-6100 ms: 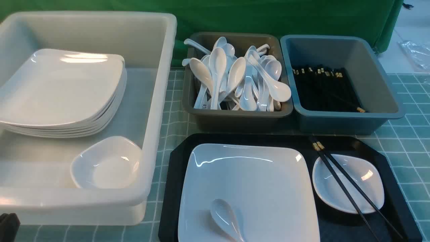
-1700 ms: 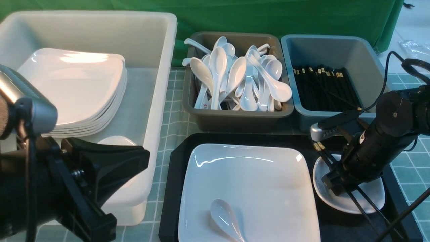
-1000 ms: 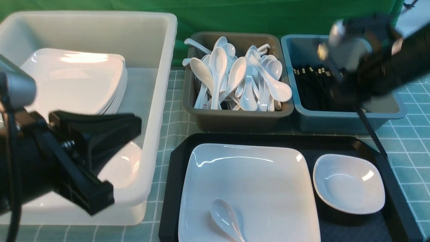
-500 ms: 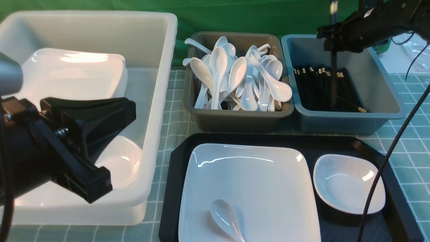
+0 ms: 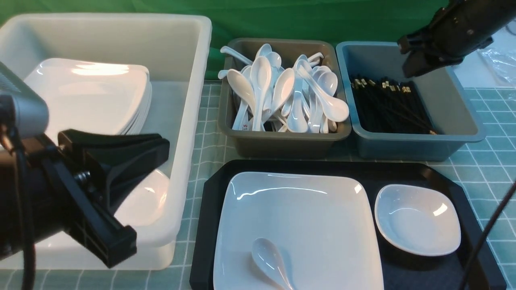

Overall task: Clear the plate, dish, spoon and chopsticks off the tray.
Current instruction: Use the right arm to grab a small plate from the dinner plate

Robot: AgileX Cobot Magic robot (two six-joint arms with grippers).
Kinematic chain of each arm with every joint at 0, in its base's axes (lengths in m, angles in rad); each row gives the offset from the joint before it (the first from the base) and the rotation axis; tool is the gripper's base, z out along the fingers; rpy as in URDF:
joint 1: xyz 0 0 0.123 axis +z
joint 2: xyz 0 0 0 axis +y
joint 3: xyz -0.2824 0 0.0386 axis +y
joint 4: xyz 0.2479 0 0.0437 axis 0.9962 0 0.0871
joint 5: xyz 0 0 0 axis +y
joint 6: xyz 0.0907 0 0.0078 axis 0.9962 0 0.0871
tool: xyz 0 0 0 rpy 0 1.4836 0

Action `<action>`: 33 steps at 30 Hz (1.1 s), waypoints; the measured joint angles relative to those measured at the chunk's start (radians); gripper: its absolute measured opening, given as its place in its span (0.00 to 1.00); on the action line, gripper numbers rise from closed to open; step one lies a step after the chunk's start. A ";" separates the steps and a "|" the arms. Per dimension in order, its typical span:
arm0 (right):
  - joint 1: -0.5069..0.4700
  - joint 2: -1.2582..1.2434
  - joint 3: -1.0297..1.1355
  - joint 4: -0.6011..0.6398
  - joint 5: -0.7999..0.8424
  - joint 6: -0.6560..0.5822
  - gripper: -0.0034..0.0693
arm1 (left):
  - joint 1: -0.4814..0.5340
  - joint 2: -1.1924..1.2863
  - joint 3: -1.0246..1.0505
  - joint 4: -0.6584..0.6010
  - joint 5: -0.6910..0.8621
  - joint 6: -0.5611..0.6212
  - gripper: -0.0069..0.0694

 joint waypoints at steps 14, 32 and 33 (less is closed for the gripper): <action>0.294 -0.407 0.917 -0.393 -0.294 -0.047 0.67 | 0.000 -0.050 0.000 -0.003 0.060 0.004 0.11; 0.297 -0.227 1.023 -0.426 -0.523 -0.069 0.67 | 0.000 -0.051 0.000 -0.003 0.061 0.004 0.11; 0.297 -0.226 1.023 -0.426 -0.522 -0.070 0.63 | 0.000 -0.051 0.000 -0.003 0.061 0.004 0.11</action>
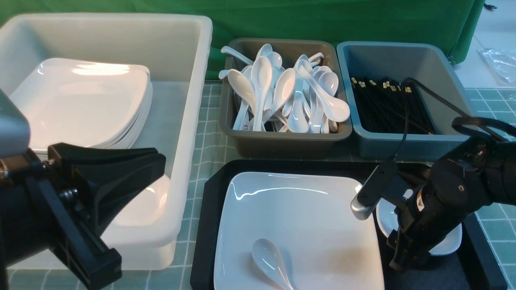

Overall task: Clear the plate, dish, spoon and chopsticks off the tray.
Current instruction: Use the right arm to grab a small plate from the dinner plate, then use the right arm to put the small plate into the large storage box on the left

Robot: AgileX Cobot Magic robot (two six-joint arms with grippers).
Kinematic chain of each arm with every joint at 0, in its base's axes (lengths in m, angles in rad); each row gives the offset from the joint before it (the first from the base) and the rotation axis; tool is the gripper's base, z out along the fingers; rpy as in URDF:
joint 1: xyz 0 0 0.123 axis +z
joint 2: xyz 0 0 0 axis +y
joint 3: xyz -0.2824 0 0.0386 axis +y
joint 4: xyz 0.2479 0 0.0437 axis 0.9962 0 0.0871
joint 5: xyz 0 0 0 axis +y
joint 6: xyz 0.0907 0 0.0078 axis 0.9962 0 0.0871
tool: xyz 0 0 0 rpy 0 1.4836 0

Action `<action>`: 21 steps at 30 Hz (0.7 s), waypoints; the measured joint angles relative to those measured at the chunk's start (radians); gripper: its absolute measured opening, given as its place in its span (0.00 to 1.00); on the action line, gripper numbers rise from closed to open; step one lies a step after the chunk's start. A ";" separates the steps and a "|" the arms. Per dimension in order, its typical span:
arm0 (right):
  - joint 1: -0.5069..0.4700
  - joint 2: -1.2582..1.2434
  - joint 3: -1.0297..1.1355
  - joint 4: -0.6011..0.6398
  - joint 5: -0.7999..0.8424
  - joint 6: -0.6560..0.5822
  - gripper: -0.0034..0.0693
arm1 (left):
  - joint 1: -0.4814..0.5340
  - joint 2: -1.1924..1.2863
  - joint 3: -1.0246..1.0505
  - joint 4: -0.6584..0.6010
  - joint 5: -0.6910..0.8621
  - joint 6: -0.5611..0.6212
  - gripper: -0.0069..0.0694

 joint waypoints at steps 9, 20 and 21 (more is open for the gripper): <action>0.022 -0.027 -0.012 -0.034 0.048 -0.003 0.33 | 0.000 -0.013 0.000 0.000 0.042 0.000 0.11; 0.243 -0.281 -0.316 0.005 0.389 0.209 0.13 | 0.000 -0.142 -0.027 0.195 0.235 -0.270 0.11; 0.284 -0.287 -0.377 0.013 0.394 0.211 0.13 | 0.000 -0.151 -0.039 0.246 0.274 -0.321 0.11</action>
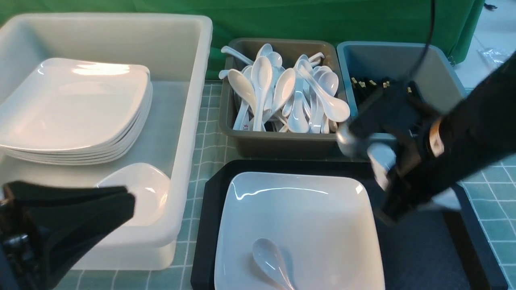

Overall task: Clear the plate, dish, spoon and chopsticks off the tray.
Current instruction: Use the right arm to put the small plate into the large storage box on the left

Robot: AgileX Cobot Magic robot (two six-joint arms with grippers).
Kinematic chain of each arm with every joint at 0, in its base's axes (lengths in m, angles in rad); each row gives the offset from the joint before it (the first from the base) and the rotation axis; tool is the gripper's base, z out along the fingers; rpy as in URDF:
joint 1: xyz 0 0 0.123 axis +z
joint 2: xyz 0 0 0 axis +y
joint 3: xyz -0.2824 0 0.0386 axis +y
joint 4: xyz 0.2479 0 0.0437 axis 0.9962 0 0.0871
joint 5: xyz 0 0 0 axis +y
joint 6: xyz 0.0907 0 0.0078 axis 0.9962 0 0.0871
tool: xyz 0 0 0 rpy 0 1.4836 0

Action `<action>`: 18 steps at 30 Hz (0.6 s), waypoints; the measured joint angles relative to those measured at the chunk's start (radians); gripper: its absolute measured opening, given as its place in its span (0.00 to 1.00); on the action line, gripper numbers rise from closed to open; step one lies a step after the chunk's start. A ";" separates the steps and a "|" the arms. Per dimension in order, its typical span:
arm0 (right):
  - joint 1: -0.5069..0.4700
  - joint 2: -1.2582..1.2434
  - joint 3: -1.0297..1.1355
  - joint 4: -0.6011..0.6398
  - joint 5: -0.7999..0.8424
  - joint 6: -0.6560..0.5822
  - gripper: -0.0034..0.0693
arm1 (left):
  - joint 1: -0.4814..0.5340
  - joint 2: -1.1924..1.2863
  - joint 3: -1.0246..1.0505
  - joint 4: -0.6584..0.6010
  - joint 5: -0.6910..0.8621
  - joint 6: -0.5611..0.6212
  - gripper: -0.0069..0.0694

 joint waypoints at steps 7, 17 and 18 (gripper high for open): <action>0.262 0.175 -0.414 0.048 -0.002 -0.070 0.13 | 0.000 -0.071 -0.149 0.347 0.309 -0.287 0.11; 0.381 0.655 -0.949 0.124 0.084 -0.153 0.13 | 0.000 -0.180 -0.221 0.446 0.535 -0.341 0.11; 0.381 0.703 -0.996 0.132 0.089 -0.155 0.13 | 0.000 -0.190 -0.221 0.446 0.545 -0.342 0.11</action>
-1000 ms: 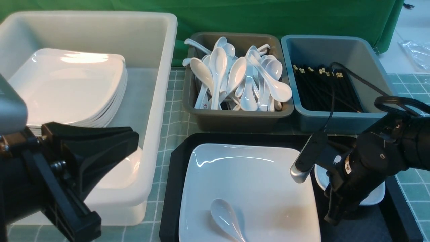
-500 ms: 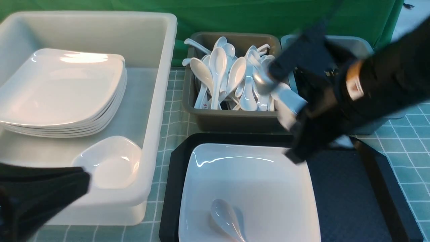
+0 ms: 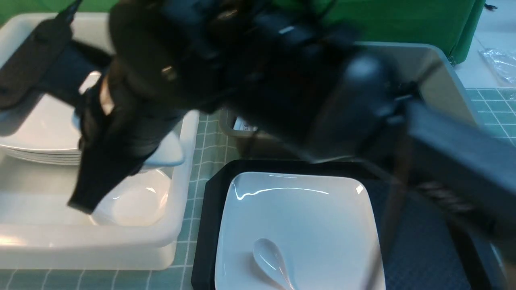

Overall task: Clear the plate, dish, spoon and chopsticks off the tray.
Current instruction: Use the right arm to put the small plate into the large storage box on the left

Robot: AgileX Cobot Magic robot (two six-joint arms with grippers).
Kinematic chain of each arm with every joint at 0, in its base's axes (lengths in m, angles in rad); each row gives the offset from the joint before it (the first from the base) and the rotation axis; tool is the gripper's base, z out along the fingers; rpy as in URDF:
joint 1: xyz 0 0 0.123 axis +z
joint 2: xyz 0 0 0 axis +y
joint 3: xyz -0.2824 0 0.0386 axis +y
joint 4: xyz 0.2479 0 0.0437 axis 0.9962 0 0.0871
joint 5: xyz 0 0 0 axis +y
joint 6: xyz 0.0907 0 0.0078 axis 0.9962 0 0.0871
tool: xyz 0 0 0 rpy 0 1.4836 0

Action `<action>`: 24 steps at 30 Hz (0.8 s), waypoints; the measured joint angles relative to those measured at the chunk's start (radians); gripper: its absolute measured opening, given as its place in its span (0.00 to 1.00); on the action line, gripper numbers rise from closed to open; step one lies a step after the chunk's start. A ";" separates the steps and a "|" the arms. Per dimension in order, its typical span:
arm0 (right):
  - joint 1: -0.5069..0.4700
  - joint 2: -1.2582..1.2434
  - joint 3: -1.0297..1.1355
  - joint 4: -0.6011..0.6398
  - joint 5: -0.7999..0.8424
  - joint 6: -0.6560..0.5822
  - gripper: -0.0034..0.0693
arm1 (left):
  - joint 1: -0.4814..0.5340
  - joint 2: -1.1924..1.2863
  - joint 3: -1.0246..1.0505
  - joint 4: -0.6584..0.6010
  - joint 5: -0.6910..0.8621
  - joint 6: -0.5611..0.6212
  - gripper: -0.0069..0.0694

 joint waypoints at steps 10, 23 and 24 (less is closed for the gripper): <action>-0.017 0.268 -0.188 0.029 -0.021 -0.001 0.13 | 0.000 -0.042 0.000 0.004 0.029 -0.002 0.11; -0.044 0.316 -0.191 0.035 -0.015 -0.001 0.44 | 0.000 -0.042 0.000 -0.023 0.029 -0.001 0.11; -0.044 0.314 -0.191 0.040 0.011 -0.001 0.51 | 0.000 -0.042 0.000 -0.036 0.029 0.000 0.11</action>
